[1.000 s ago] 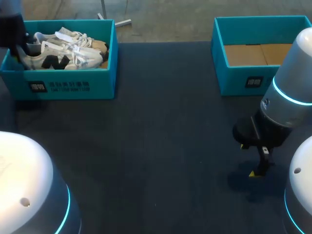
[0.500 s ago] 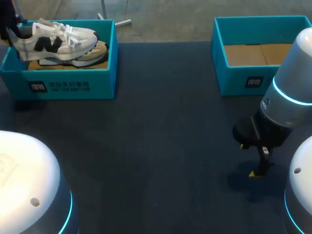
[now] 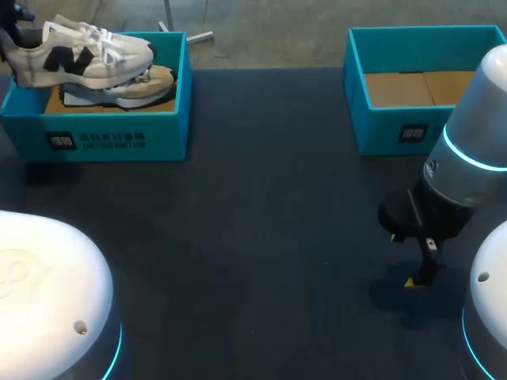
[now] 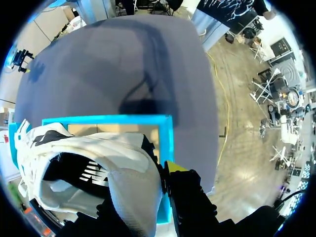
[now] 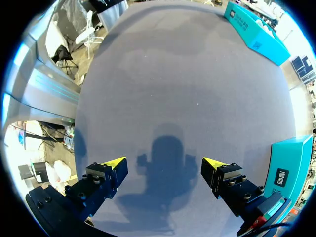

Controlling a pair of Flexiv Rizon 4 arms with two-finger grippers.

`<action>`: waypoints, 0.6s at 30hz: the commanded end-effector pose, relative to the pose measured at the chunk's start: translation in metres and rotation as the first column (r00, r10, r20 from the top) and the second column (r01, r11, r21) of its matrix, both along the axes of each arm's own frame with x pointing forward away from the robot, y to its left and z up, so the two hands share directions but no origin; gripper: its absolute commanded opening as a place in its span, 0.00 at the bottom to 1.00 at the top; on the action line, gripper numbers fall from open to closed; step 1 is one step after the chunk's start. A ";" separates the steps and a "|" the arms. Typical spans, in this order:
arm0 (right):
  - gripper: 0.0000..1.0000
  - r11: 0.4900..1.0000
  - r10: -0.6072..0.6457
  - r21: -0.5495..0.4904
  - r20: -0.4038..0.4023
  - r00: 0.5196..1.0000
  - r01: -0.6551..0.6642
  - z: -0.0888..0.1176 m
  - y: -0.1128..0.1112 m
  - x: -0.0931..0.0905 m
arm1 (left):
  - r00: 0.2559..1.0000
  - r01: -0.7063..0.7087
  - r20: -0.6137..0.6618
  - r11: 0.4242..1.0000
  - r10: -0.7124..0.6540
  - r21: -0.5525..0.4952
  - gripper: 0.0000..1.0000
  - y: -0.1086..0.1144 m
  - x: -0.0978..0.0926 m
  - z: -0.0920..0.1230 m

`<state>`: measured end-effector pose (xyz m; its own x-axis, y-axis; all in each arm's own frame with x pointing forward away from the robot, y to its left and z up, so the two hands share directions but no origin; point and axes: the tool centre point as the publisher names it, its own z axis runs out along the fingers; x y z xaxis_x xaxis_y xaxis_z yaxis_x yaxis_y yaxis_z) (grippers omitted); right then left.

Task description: Take the shoe out of the shoebox, open the shoe tongue, remove and reinsert the insole, then place the shoe into the shoebox

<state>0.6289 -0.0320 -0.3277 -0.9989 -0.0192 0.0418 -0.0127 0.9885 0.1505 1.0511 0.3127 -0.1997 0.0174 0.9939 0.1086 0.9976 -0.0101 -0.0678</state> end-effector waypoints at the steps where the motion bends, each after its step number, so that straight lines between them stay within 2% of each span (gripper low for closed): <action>1: 1.00 1.000 -0.001 -0.001 0.002 1.000 0.001 -0.001 0.000 -0.001 | 0.999 0.003 0.033 1.000 -0.004 0.003 0.00 -0.002 -0.031 0.022; 9: 1.00 1.000 -0.001 -0.001 0.002 1.000 0.001 -0.001 0.000 -0.001 | 0.996 0.083 0.026 0.996 -0.083 -0.029 0.00 -0.014 -0.077 0.037; 18: 1.00 1.000 -0.001 -0.001 0.002 1.000 0.001 -0.001 0.000 -0.001 | 0.996 0.083 0.026 0.996 -0.083 -0.029 0.00 -0.014 -0.077 0.037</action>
<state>0.6289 -0.0319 -0.3277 -0.9989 -0.0194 0.0419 -0.0128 0.9885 0.1505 0.9810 0.2984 -0.1638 0.0978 0.9920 0.0796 0.9926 -0.0915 -0.0796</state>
